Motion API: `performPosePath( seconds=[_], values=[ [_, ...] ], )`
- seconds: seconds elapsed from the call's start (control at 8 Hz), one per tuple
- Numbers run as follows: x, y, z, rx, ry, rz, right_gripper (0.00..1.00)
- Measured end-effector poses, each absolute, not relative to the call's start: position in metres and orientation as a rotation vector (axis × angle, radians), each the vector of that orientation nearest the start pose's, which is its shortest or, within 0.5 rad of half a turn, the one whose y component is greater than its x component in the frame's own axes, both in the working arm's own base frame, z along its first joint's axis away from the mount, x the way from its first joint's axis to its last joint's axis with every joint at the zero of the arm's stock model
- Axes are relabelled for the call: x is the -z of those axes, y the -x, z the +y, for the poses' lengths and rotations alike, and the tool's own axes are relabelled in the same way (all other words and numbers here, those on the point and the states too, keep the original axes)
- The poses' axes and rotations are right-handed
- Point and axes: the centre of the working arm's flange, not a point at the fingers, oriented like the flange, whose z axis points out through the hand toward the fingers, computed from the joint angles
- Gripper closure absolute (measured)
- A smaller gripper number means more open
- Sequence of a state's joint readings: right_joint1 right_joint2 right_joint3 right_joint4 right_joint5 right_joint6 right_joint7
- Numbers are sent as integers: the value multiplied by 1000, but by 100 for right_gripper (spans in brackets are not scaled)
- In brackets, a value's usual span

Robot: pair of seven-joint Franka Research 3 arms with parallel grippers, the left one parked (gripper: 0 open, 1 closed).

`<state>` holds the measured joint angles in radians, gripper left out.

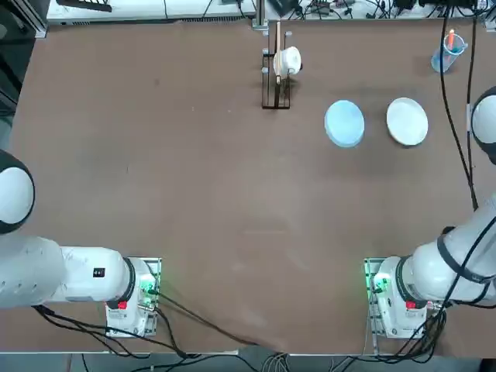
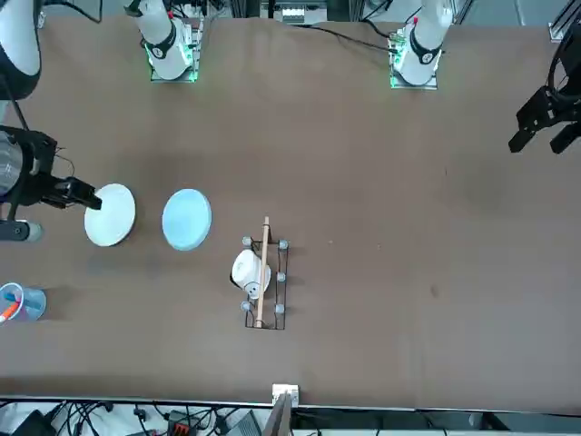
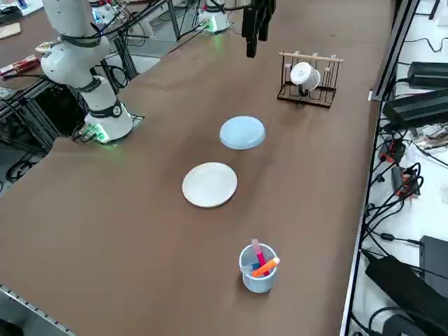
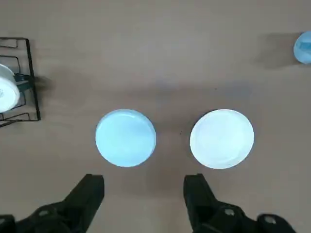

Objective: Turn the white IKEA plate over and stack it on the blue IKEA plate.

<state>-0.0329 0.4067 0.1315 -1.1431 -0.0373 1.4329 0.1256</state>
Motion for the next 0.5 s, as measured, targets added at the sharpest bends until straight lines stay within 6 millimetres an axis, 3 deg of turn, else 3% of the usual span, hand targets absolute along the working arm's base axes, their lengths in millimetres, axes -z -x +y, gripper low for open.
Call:
performPosePath(
  seconds=[0.25,0.5],
  values=[
    [-518,-662,44,-233,3135,58,0],
    [-448,-662,48,-202,3142,55,0]
  ],
)
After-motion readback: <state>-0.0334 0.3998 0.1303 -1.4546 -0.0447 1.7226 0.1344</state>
